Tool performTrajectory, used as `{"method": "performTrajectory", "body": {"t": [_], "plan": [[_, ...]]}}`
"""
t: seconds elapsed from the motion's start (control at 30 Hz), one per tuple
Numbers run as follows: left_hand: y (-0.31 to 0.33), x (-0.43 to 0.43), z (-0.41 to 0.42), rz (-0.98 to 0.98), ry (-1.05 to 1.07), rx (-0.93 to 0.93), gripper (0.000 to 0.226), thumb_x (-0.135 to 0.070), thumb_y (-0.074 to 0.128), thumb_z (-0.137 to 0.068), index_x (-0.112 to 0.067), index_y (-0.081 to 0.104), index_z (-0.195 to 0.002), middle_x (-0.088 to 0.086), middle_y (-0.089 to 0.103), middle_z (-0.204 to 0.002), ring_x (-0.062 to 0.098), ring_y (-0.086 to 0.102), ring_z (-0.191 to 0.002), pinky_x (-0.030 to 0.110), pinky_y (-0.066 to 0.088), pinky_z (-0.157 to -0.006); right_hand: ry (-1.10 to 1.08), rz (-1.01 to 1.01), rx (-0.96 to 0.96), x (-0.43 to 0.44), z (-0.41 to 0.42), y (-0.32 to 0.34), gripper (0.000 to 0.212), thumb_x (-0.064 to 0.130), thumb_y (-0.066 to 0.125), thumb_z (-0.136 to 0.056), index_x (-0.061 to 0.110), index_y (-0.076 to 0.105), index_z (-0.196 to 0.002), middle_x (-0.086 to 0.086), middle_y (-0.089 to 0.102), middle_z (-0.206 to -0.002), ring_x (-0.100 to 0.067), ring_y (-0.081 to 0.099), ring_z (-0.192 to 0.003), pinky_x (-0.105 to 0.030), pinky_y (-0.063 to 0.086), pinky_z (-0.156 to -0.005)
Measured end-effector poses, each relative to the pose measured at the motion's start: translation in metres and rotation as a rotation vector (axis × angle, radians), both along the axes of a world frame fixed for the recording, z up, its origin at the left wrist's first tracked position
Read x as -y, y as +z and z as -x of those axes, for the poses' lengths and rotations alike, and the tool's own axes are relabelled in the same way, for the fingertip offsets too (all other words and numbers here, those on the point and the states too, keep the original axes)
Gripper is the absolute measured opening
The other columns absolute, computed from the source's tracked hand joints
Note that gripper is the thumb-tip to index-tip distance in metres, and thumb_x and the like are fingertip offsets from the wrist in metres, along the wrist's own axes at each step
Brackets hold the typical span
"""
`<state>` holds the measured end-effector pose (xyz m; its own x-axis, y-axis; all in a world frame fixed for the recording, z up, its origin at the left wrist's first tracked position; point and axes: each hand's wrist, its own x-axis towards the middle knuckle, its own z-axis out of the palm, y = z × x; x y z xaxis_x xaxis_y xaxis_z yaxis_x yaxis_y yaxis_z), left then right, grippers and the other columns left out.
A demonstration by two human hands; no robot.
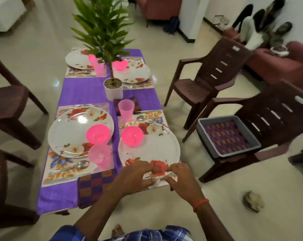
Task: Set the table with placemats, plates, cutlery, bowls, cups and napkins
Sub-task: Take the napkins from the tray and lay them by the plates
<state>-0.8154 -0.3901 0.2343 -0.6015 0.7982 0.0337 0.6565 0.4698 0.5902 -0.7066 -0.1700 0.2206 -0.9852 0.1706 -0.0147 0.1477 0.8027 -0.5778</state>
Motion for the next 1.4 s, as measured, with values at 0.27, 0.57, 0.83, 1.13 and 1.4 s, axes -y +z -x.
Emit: {"method": "performTrajectory", "body": {"t": [0.27, 0.57, 0.83, 1.13, 1.4], "plan": [[0.0, -0.091, -0.008, 0.053, -0.018, -0.12, 0.059, -0.059, 0.058, -0.08, -0.038, 0.054, -0.135, -0.008, 0.05, -0.151, 0.021, 0.047, -0.136, 0.043, 0.049, -0.102, -0.119, -0.008, 0.07, -0.076, -0.04, 0.007, 0.028, 0.044, 0.065, -0.087, 0.032, 0.07, -0.112, 0.016, 0.059, -0.11, -0.01, 0.046, -0.115, -0.003, 0.023, -0.095], [-0.002, -0.204, -0.039, 0.135, -0.072, -0.146, 0.079, -0.07, 0.052, -0.083, -0.039, 0.034, -0.153, -0.01, 0.024, -0.167, 0.019, 0.019, -0.155, 0.043, 0.028, -0.118, -0.261, -0.067, 0.066, -0.162, -0.091, 0.02, 0.06, 0.053, 0.062, -0.09, 0.038, 0.044, -0.145, 0.014, 0.046, -0.14, -0.011, 0.035, -0.132, -0.031, 0.034, -0.105], [-0.014, -0.271, -0.063, 0.166, -0.096, -0.148, 0.084, -0.082, 0.038, -0.087, -0.039, 0.026, -0.158, -0.011, 0.015, -0.169, 0.015, 0.008, -0.158, 0.043, 0.024, -0.12, -0.29, -0.025, 0.063, -0.221, -0.114, 0.013, 0.065, 0.061, 0.057, -0.089, 0.038, 0.04, -0.147, 0.012, 0.041, -0.146, -0.012, 0.031, -0.138, -0.035, 0.029, -0.11], [-0.016, -0.332, -0.037, 0.232, -0.164, -0.106, 0.085, -0.083, 0.031, -0.086, -0.041, 0.02, -0.158, -0.014, 0.007, -0.17, 0.011, -0.003, -0.157, 0.04, 0.015, -0.121, -0.336, -0.019, 0.104, -0.279, -0.093, 0.002, 0.059, 0.064, 0.053, -0.089, 0.04, 0.043, -0.142, 0.014, 0.04, -0.143, -0.009, 0.027, -0.139, -0.032, 0.026, -0.112], [-0.004, -0.432, 0.011, 0.233, -0.233, -0.104, 0.083, -0.08, 0.032, -0.084, -0.041, 0.022, -0.156, -0.013, 0.015, -0.168, 0.012, 0.002, -0.157, 0.046, 0.018, -0.122, -0.393, -0.061, 0.161, -0.342, -0.062, 0.017, 0.059, 0.063, 0.056, -0.091, 0.041, 0.041, -0.143, 0.014, 0.039, -0.146, -0.012, 0.024, -0.142, -0.035, 0.023, -0.115]]}}
